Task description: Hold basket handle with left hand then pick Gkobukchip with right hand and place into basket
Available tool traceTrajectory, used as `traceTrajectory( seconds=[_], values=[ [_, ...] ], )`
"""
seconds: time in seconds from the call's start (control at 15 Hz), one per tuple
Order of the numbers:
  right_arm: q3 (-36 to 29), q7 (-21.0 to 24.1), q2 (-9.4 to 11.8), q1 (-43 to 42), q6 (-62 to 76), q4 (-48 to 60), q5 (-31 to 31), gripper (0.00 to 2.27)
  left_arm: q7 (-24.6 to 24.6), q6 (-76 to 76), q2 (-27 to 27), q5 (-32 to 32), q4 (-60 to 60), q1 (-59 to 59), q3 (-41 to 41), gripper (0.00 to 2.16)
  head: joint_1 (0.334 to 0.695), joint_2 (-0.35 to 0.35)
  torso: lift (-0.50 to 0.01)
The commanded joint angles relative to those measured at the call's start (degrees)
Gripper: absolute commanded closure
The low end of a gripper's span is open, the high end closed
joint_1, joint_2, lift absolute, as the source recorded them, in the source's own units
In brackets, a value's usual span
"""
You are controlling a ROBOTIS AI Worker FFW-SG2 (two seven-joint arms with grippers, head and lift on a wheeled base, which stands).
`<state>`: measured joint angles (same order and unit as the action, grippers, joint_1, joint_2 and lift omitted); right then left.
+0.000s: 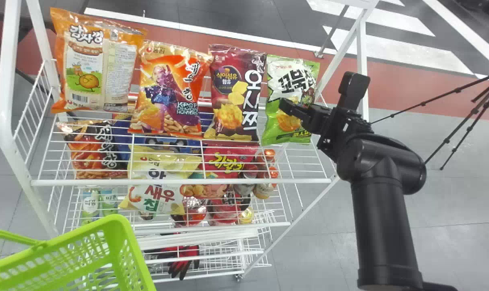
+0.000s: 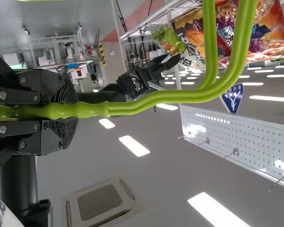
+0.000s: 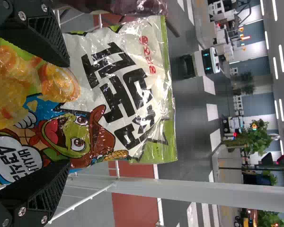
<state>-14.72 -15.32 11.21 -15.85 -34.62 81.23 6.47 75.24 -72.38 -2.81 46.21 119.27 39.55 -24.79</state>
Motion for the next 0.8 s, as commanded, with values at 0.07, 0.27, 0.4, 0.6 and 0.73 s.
traceTrajectory(
  seconds=[0.07, 0.27, 0.4, 0.6, 0.73],
  values=[
    [2.15, -0.15, 0.13, -3.14, -3.83, -3.36, -1.55, 0.15, 0.08, 0.00, 0.00, 0.11, 0.18, 0.00, -0.08, 2.15, 0.695, -0.335, 0.000],
    [2.85, -2.25, 0.39, -4.02, -5.94, -3.89, -2.07, 1.34, 0.26, 0.00, -0.09, 0.28, 0.18, 0.00, -0.26, 2.15, 0.695, -0.315, 0.000],
    [2.85, -1.55, 0.13, -3.14, -7.35, -3.27, -1.81, 2.26, 0.35, 0.00, -0.09, 0.28, 0.27, 0.09, -0.26, 2.15, 0.695, -0.307, 0.000],
    [1.88, 0.12, -0.05, -1.03, -5.77, -0.11, -1.72, 2.26, 0.35, 0.00, 0.00, 0.28, 0.27, 0.09, -0.17, 2.15, 0.695, -0.310, 0.000],
    [1.80, 1.88, -0.22, 0.38, -5.07, 2.88, -1.63, 2.26, 0.35, 0.00, 0.00, 0.28, 0.18, 0.00, -0.17, 2.15, 0.695, -0.319, 0.000]
  ],
)
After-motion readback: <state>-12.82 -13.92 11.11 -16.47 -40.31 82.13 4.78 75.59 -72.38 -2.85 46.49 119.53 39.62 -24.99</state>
